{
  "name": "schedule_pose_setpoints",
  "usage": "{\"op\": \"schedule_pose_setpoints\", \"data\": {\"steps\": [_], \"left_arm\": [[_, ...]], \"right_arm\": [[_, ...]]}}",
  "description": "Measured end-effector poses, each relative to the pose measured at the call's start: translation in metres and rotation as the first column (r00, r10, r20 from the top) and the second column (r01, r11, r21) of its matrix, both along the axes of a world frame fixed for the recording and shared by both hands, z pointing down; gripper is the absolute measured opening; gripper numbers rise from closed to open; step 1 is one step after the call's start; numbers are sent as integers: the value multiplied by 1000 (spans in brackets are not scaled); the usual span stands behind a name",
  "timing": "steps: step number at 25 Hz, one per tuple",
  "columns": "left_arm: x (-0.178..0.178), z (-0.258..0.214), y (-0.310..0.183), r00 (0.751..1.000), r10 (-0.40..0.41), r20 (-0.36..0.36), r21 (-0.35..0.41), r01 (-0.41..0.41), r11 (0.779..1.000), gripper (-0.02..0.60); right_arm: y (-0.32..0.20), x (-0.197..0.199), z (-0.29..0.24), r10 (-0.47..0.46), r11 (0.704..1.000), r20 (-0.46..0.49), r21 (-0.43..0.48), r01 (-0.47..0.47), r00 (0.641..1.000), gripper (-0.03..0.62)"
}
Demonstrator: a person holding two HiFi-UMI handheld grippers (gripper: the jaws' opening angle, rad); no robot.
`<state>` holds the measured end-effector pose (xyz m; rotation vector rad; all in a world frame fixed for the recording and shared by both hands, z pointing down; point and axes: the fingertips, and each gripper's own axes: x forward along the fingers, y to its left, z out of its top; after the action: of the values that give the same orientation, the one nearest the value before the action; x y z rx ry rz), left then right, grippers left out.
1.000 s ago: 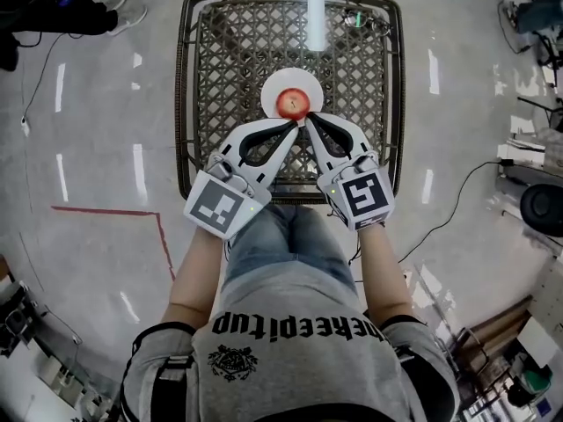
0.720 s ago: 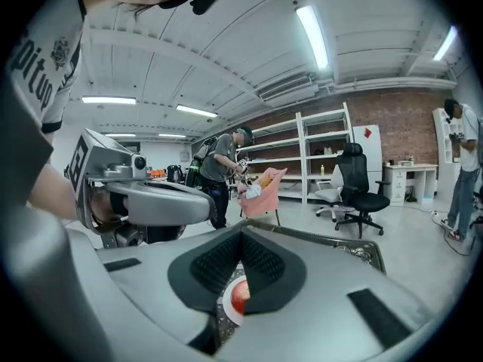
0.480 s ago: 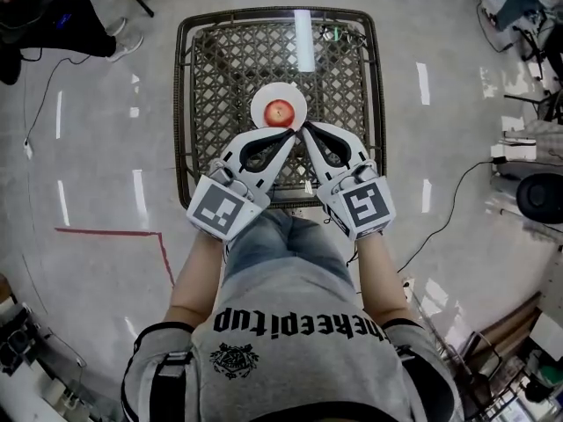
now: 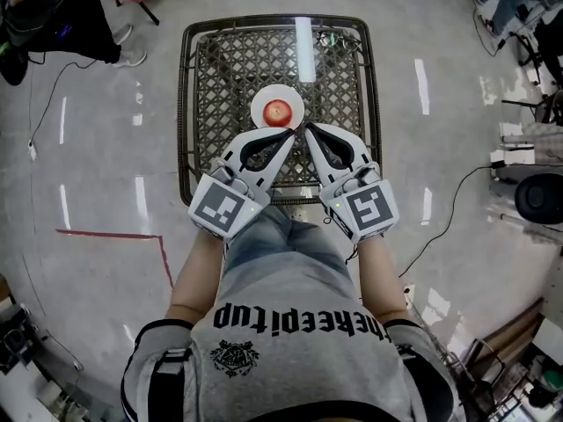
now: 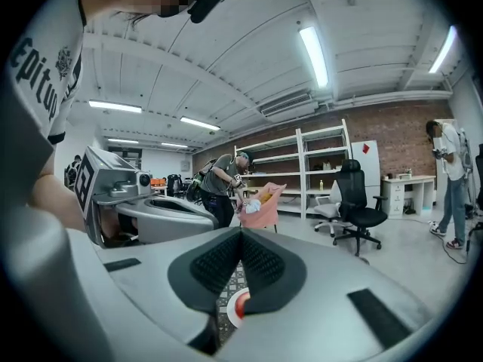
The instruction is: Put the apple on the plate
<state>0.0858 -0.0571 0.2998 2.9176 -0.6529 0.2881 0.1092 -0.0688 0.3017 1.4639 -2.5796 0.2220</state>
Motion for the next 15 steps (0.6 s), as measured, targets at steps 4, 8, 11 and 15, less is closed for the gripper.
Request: {"op": "schedule_pose_setpoints", "data": {"steps": [4,8,11,15], "left_arm": [[-1,-11,9,1000,-8,5,27,8,1000,21],[-2,-19,19,1000,-10,7,45,10,999,21],[1,-16,20,1000,-9,7,45,8,999,21],[-3,-16,28,1000,-11,5,50,11,999,21]], "right_arm": [[14,-1,-13,-3,1000,4,30,3,1000,-5],[26,-2,-24,-10,999,19,52,9,1000,-5],[27,-2,-24,-18,998,37,56,16,999,-5],[34,-8,-25,-25,998,43,62,22,999,-5]]}}
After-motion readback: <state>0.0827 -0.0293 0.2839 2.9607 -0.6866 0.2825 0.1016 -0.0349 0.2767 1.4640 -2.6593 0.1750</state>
